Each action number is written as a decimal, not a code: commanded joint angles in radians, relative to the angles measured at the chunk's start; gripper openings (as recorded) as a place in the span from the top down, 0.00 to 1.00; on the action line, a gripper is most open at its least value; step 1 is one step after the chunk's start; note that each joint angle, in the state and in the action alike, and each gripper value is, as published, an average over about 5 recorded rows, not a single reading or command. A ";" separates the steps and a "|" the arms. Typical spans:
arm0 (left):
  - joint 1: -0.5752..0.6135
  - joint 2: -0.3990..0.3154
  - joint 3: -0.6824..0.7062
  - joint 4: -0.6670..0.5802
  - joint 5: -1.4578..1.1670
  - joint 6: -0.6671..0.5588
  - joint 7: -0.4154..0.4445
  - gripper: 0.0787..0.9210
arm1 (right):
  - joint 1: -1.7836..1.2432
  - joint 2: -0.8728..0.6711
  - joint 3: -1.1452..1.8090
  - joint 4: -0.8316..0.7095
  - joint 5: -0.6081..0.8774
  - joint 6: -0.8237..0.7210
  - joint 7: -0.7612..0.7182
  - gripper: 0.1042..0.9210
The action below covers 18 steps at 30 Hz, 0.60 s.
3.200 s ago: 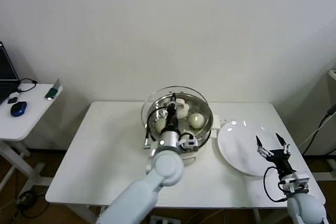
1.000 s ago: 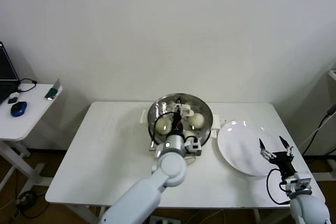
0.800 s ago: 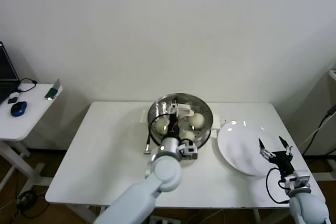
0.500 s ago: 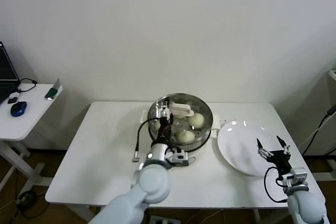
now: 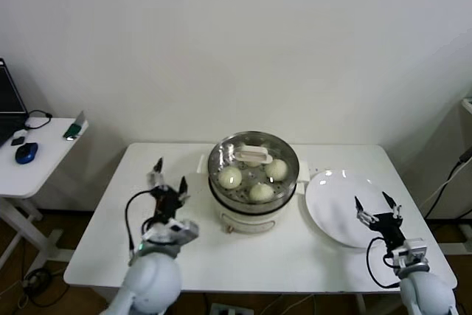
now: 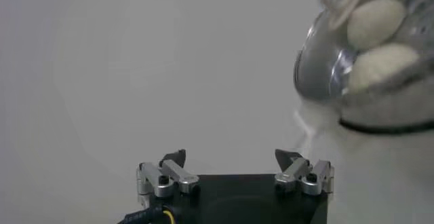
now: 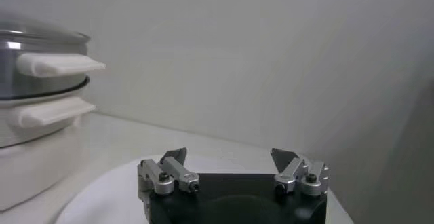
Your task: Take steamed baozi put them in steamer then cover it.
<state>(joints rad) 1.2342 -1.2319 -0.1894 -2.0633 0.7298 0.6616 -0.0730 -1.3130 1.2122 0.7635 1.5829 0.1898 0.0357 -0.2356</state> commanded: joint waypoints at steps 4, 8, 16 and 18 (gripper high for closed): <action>0.331 -0.084 -0.417 0.150 -0.660 -0.850 -0.134 0.12 | -0.043 0.031 0.003 0.033 -0.003 0.050 -0.020 0.12; 0.327 -0.082 -0.419 0.239 -0.733 -0.902 -0.135 0.12 | -0.060 0.041 0.004 0.044 -0.001 0.061 -0.025 0.12; 0.339 -0.086 -0.421 0.272 -0.758 -0.911 -0.095 0.12 | -0.054 0.028 0.005 0.037 0.017 0.068 -0.038 0.12; 0.338 -0.087 -0.425 0.268 -0.759 -0.906 -0.089 0.12 | -0.058 0.030 0.008 0.040 0.023 0.068 -0.040 0.12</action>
<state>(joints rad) 1.5096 -1.3024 -0.5331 -1.8794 0.1457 -0.0460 -0.1667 -1.3603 1.2428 0.7679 1.6193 0.1954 0.0909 -0.2663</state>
